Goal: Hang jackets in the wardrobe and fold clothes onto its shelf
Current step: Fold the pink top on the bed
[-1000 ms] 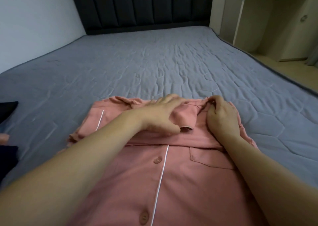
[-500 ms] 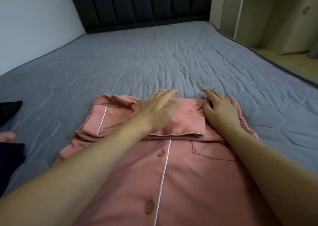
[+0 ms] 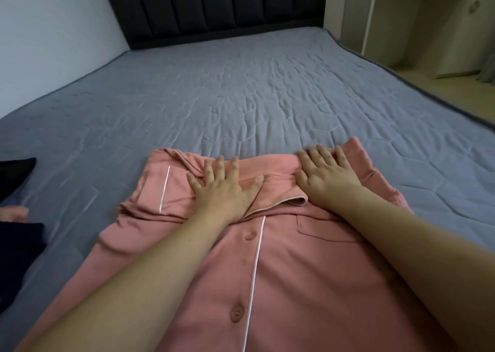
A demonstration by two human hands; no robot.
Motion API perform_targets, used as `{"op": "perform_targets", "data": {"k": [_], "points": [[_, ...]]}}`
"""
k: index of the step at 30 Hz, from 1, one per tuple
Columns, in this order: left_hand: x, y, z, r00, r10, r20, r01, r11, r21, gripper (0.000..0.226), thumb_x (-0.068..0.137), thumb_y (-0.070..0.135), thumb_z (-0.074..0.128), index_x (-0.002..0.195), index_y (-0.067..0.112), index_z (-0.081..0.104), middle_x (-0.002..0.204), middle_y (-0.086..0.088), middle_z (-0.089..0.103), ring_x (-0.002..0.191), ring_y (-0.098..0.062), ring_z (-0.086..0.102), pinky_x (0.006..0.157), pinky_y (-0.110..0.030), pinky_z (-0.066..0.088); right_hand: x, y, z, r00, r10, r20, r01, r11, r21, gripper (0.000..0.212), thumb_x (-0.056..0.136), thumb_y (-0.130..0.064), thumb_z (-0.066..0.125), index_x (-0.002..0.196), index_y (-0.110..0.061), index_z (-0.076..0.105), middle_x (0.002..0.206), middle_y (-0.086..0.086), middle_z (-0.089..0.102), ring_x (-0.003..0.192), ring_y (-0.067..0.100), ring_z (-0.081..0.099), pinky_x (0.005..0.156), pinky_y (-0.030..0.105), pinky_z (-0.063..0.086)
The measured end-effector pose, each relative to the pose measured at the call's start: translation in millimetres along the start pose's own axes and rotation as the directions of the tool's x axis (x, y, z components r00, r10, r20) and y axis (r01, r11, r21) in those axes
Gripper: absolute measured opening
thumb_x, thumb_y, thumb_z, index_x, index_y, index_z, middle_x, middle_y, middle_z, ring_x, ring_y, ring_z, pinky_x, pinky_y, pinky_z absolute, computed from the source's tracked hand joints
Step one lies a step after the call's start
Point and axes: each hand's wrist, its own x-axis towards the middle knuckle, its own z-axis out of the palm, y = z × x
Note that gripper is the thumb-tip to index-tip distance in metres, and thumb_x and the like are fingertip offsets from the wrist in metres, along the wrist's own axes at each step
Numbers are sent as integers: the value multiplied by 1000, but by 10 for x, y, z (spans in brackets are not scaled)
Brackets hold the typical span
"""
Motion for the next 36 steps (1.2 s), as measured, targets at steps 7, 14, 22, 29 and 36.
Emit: {"op": "perform_targets", "data": {"k": [7,14,22,29,36], "points": [[-112,40,-73,999,-48,24,48,999,26,94,79,83,5,155,26,1,163,-2,-4,149,-28,-10,109,-66,-10,-147,-52,-63,975,133,180,-147,987,68,72,92,-64,6,153,-29,-6,161,3,-13,146,23,-20,111,53,-19],[-752,-136,-128,982,-39,187,48,998,-42,78,89,73,11,154,33,-7,161,6,-20,148,-25,-17,116,-50,-15,-942,-143,-217,963,52,263,-100,980,174,90,72,-79,-3,152,-37,-6,161,-4,-13,147,21,-17,116,52,-10],[-2273,-317,-857,833,290,471,-213,954,-211,99,67,69,47,152,37,9,159,11,6,148,-15,2,119,-37,7,-1926,-803,-911,916,-130,380,112,991,68,61,94,-53,35,144,-20,27,150,10,23,140,30,24,110,52,25],[-3036,-603,-1324,580,138,803,-464,866,186,133,56,60,80,150,40,-12,160,7,-13,149,-22,0,119,-39,19,-2663,-1392,-1554,505,-237,830,255,960,118,65,67,-69,62,109,-21,55,111,3,55,91,24,54,65,30,40],[-3050,-548,-1264,823,433,368,-517,840,168,26,82,28,61,92,24,37,103,-6,59,94,-29,58,64,-31,36,-2913,-1615,-1606,627,-253,737,347,937,26,105,53,-77,70,137,-23,37,133,5,47,116,28,52,85,38,41]]}}
